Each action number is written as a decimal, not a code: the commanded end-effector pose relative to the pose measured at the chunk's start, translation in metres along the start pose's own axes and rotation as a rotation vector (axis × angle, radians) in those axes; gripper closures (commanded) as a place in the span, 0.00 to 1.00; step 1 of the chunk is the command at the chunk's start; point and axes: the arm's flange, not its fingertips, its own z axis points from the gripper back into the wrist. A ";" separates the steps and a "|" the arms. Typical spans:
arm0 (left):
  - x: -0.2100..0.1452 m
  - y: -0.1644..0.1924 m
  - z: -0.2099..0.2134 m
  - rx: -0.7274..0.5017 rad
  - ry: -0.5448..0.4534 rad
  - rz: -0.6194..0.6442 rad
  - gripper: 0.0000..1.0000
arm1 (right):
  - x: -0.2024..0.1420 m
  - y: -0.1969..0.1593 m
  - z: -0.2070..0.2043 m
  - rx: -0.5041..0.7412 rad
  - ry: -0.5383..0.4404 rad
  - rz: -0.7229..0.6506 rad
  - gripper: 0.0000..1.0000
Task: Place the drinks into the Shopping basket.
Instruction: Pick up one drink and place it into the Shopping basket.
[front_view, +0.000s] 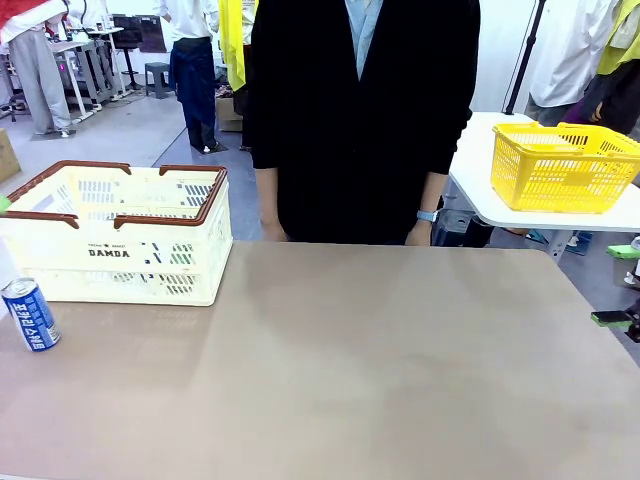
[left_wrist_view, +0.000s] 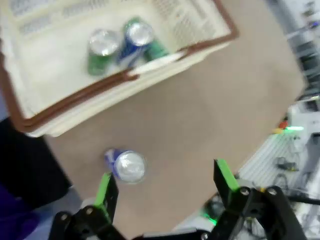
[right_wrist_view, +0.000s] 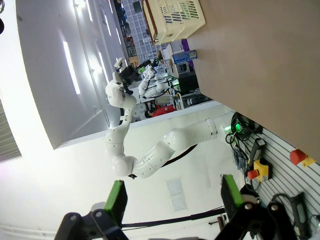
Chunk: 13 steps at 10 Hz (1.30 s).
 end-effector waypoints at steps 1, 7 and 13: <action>-0.019 -0.027 -0.057 0.465 0.217 -0.047 0.00 | -0.001 0.004 0.001 0.007 0.001 0.005 0.00; -0.006 -0.024 -0.054 0.313 0.093 -0.078 0.00 | -0.001 0.004 0.001 0.007 0.001 0.005 0.00; -0.026 -0.029 -0.107 0.386 0.279 0.088 0.00 | -0.001 0.004 0.001 0.007 0.001 0.005 0.00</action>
